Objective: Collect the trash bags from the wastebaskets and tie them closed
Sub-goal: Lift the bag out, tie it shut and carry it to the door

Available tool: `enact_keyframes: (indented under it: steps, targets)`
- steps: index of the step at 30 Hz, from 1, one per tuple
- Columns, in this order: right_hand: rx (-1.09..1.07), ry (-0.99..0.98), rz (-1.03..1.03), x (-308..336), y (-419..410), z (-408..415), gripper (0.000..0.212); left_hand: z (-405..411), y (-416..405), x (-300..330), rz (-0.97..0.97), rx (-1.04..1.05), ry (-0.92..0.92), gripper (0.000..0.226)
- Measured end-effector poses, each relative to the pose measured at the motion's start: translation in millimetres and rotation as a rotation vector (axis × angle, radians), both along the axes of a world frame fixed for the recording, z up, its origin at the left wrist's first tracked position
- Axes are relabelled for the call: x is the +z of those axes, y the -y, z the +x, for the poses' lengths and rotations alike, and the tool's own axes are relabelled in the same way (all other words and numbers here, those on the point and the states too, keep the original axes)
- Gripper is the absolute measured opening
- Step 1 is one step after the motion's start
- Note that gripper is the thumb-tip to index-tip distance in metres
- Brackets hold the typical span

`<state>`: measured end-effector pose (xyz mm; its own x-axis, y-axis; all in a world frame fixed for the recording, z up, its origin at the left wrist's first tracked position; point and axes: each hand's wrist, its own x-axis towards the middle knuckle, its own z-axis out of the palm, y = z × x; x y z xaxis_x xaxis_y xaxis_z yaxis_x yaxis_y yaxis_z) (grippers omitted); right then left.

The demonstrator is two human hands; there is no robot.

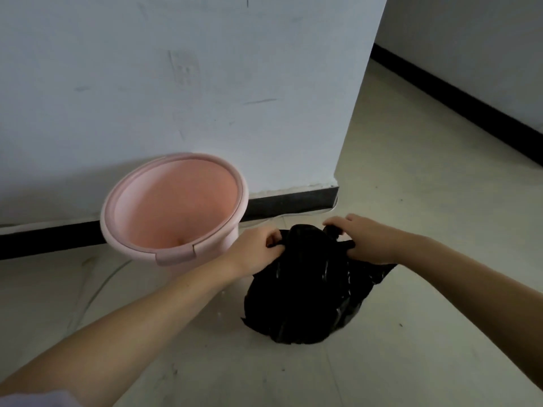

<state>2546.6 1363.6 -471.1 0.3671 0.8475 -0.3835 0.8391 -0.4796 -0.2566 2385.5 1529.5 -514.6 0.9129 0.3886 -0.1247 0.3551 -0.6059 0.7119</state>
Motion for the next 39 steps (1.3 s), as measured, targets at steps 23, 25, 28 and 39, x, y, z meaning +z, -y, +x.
enact_keyframes:
  steps: [23, 25, 28, 39]
  targets:
    - [-0.140, -0.081, -0.002, 0, 13, 37, 0.080, -11, -5, 38, 0.829, -0.442, -0.219, 0.068]
    - [-0.063, 0.163, -0.040, -9, 5, 33, 0.081, -13, -1, 40, 0.920, -0.488, -0.226, 0.088]
    - [-0.137, 0.321, 0.065, -20, 1, 40, 0.049, -17, 2, 43, 1.068, -0.510, 0.004, 0.092]
    - [-0.705, -0.720, 0.292, -20, 5, 59, 0.029, -31, 26, 71, 0.755, -0.318, -0.950, 0.058]
